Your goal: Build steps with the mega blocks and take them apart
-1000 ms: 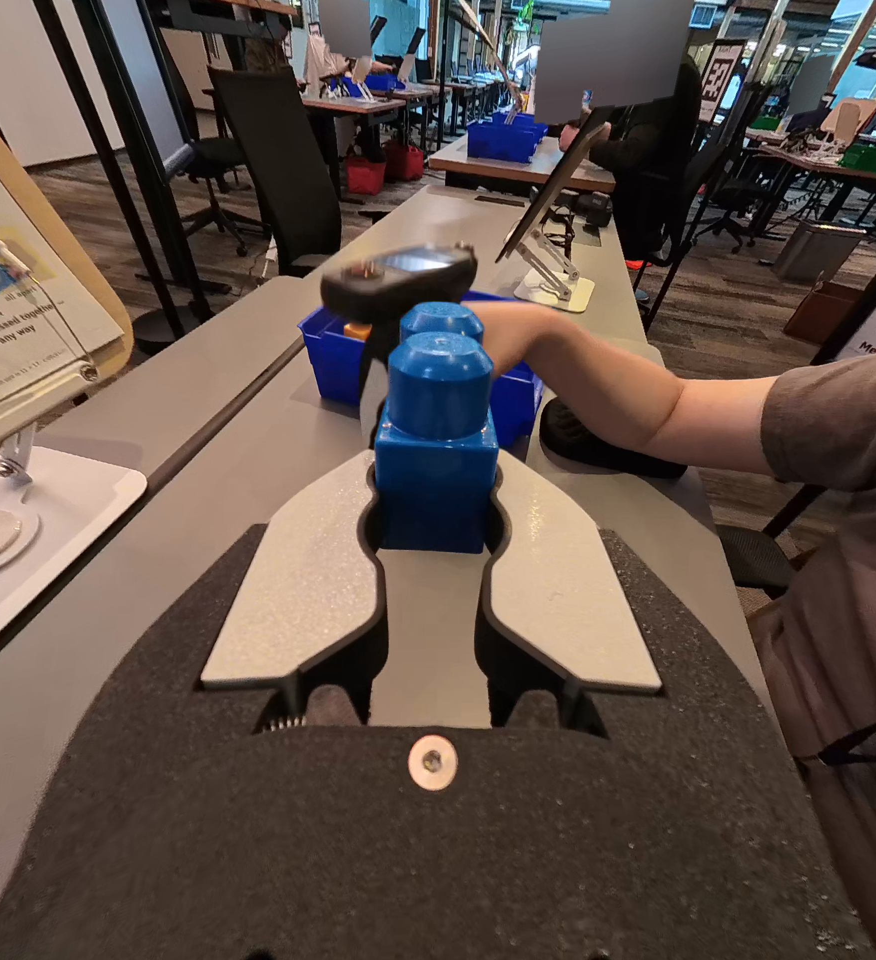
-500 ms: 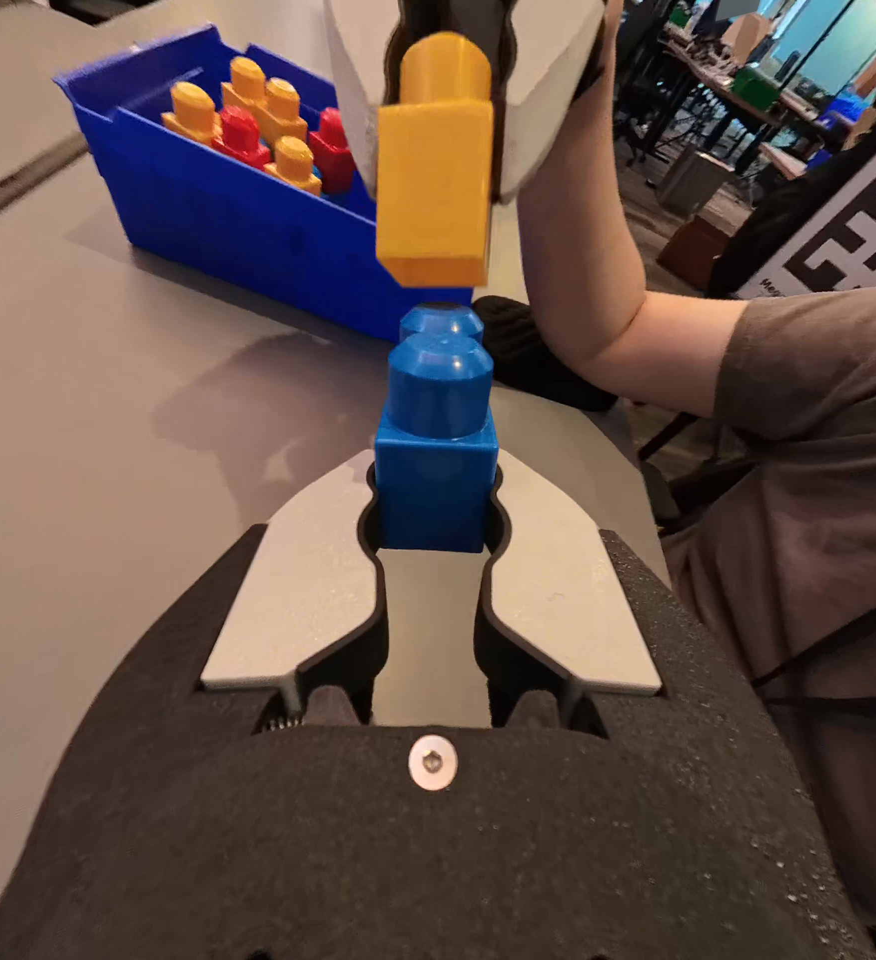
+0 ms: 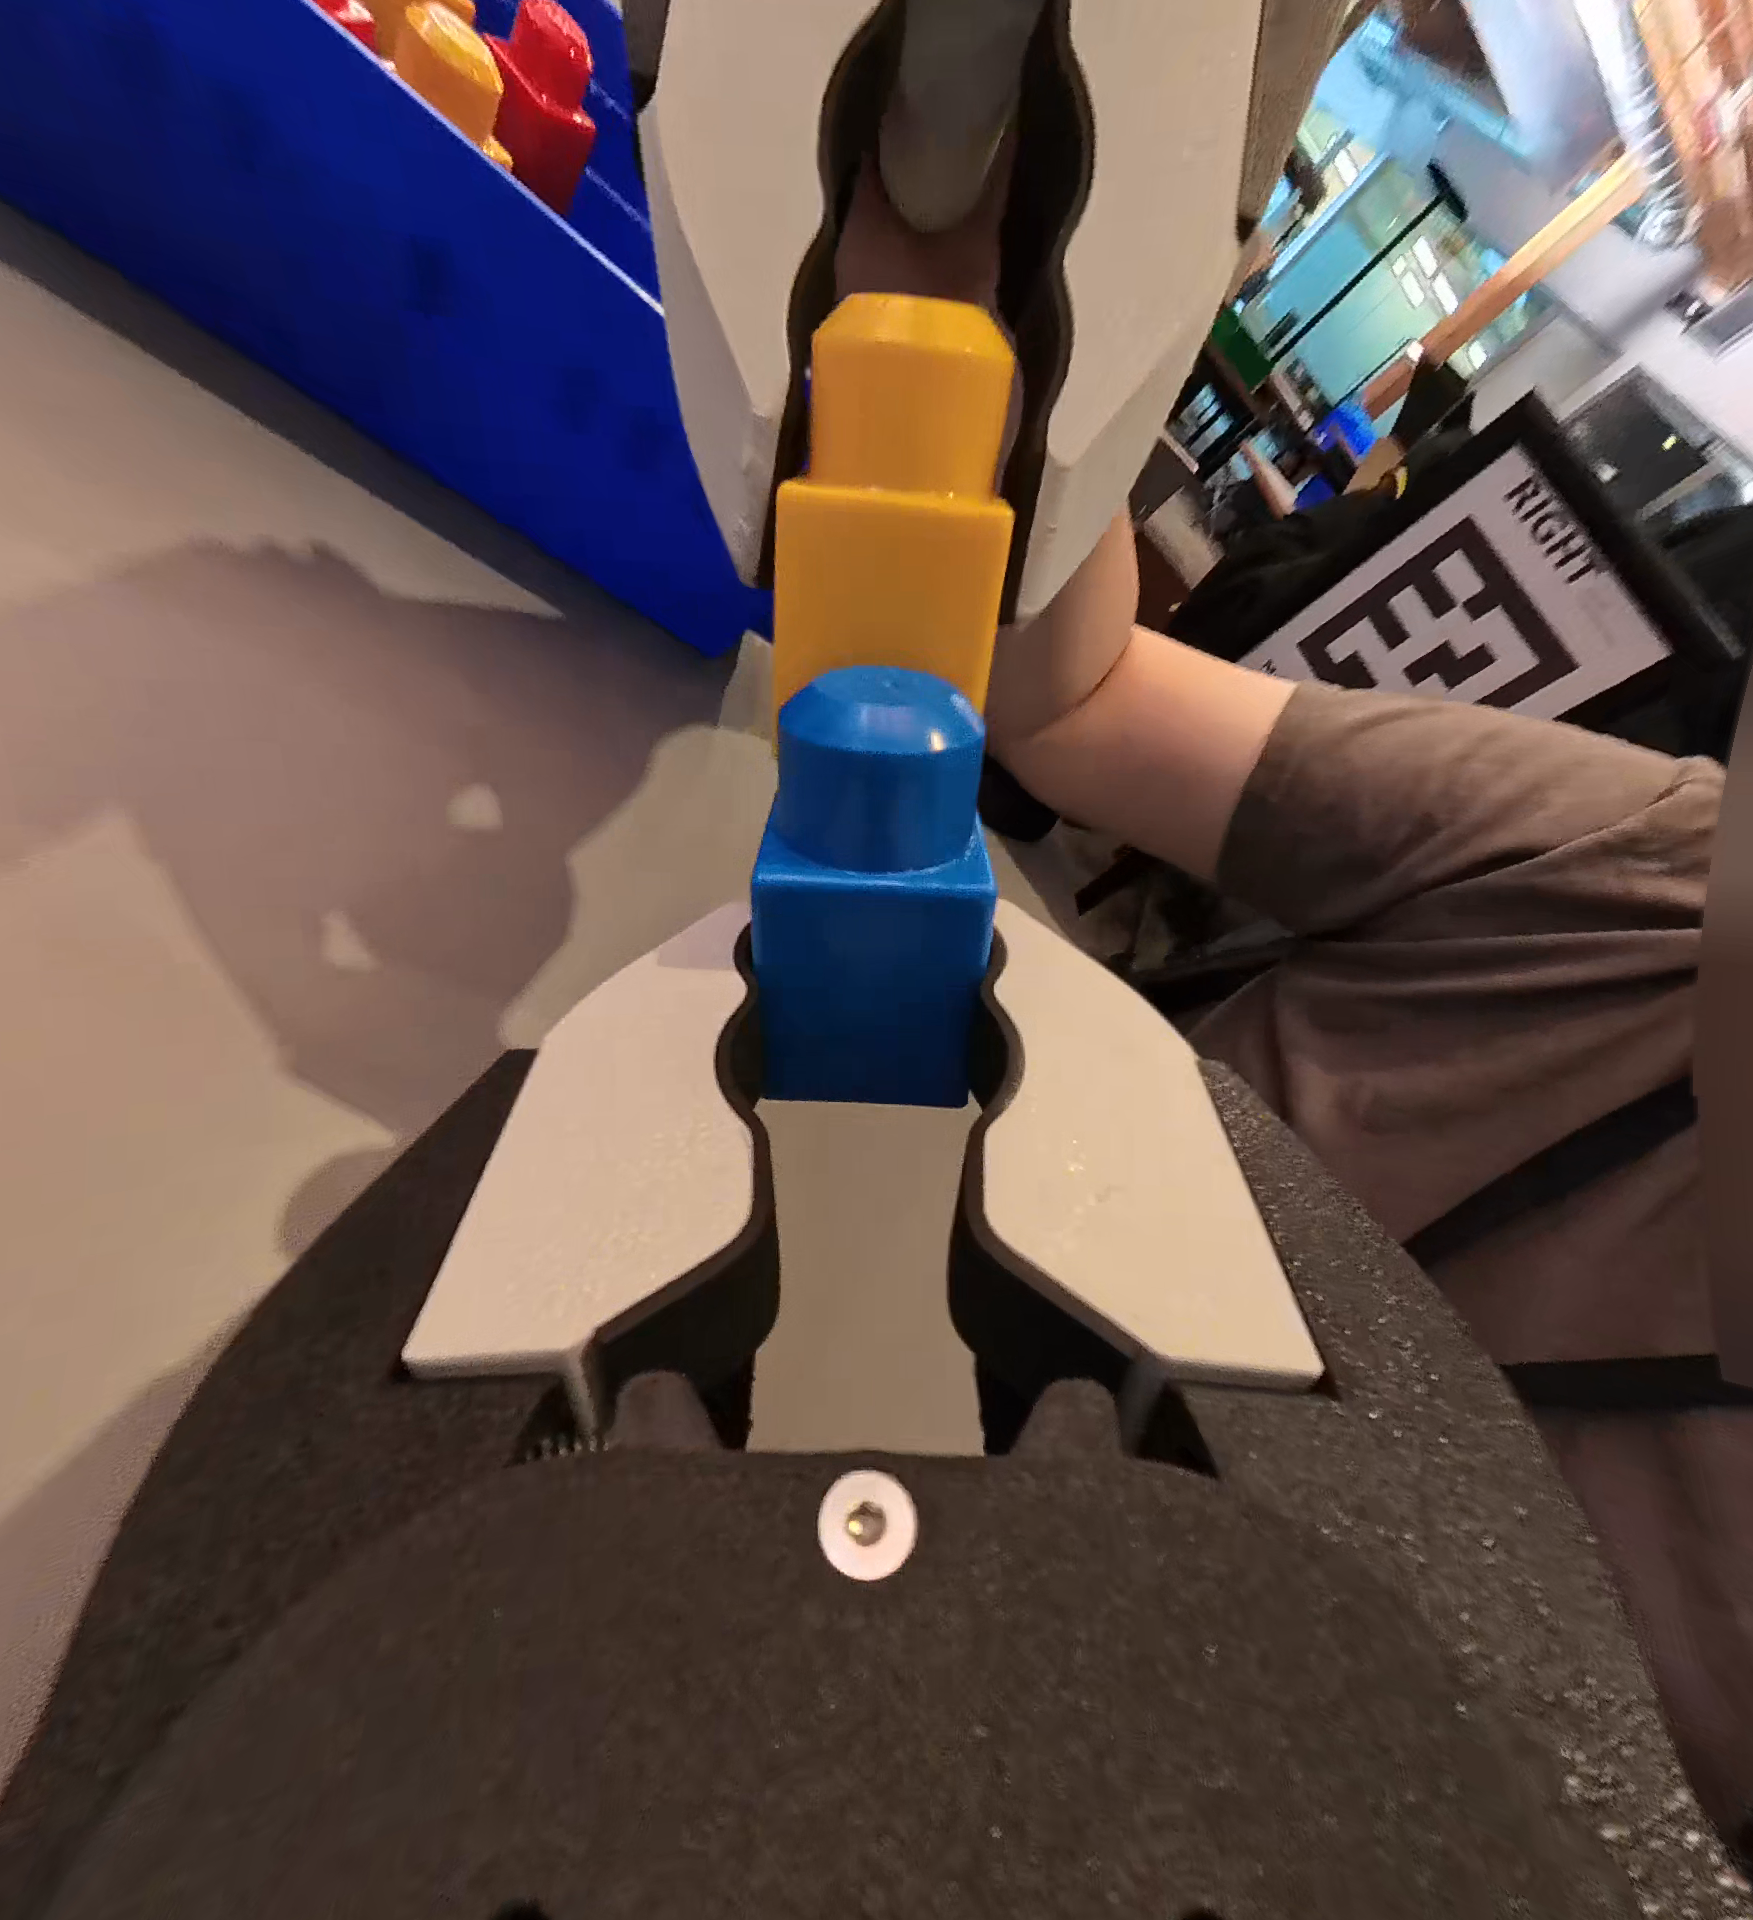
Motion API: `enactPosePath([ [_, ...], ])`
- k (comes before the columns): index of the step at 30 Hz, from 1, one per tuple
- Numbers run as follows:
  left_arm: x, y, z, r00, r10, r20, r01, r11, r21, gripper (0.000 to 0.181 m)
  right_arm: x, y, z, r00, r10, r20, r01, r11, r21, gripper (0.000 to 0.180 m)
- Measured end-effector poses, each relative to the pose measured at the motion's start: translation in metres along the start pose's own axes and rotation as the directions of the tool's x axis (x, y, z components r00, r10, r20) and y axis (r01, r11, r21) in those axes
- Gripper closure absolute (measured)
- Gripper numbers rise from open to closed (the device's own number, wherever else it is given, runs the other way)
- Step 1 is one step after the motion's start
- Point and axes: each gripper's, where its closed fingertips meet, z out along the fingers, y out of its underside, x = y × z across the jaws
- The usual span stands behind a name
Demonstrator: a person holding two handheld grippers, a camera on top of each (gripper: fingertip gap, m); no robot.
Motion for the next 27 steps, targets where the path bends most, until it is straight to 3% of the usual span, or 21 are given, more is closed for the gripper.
enactPosePath([
  [7, 0.003, -0.013, -0.012, 0.999, -0.011, -0.036, 0.014, 0.996, 0.088, 0.145, 0.002, -0.012, -0.002, 0.998, 0.027, 0.052, -0.031, 0.995, 0.09, 0.144],
  [27, 0.006, -0.015, -0.02, 1.0, 0.01, 0.023, -0.012, 0.997, 0.073, 0.145, -0.004, -0.019, 0.001, 1.0, 0.004, 0.007, -0.005, 0.993, 0.118, 0.144],
])
